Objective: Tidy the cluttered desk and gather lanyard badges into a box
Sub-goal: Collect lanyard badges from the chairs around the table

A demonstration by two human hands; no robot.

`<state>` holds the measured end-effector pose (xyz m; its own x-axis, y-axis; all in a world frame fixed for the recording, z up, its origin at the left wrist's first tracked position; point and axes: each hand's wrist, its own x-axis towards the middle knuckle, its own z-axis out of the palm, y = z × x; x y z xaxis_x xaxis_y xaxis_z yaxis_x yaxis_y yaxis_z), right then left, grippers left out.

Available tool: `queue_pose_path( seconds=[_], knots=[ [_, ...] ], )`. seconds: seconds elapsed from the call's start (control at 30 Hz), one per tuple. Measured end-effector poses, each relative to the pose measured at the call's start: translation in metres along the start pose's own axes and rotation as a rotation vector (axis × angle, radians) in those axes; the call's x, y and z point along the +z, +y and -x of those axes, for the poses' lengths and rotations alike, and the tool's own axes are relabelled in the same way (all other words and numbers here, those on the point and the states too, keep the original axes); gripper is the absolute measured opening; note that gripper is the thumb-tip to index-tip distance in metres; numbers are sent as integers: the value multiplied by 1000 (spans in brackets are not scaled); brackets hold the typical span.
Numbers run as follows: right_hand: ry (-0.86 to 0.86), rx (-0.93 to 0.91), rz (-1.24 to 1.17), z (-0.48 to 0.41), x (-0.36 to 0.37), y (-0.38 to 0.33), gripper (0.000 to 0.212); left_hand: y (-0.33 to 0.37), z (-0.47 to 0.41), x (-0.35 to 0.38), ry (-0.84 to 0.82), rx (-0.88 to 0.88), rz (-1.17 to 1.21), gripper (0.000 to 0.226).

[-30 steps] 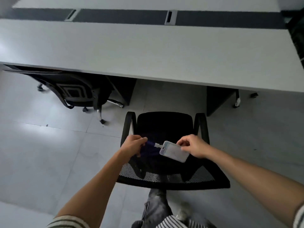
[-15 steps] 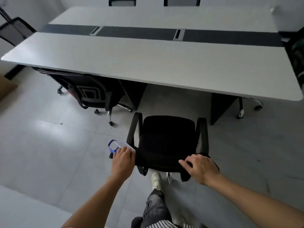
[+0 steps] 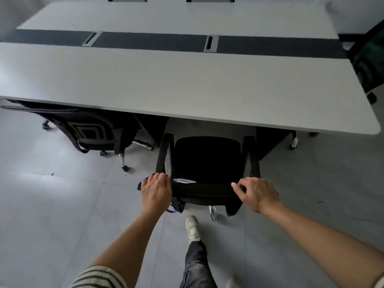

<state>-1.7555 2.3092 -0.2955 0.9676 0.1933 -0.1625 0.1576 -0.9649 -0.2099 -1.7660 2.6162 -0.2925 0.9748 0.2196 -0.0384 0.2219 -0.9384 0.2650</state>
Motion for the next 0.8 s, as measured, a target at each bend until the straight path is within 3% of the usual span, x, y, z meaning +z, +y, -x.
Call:
queue_pose_path(
  seconds=[0.43, 0.7, 0.8],
  knots=[
    [81, 151, 27, -180, -16, 13, 45, 24, -201, -4, -69, 82, 16, 31],
    [53, 149, 3, -239, -30, 27, 43, 42, -256, -8, -105, 59, 50, 33],
    [35, 162, -10, -249, -32, 24, 43, 50, -268, -19, -123, -16, 210, 34]
  ],
)
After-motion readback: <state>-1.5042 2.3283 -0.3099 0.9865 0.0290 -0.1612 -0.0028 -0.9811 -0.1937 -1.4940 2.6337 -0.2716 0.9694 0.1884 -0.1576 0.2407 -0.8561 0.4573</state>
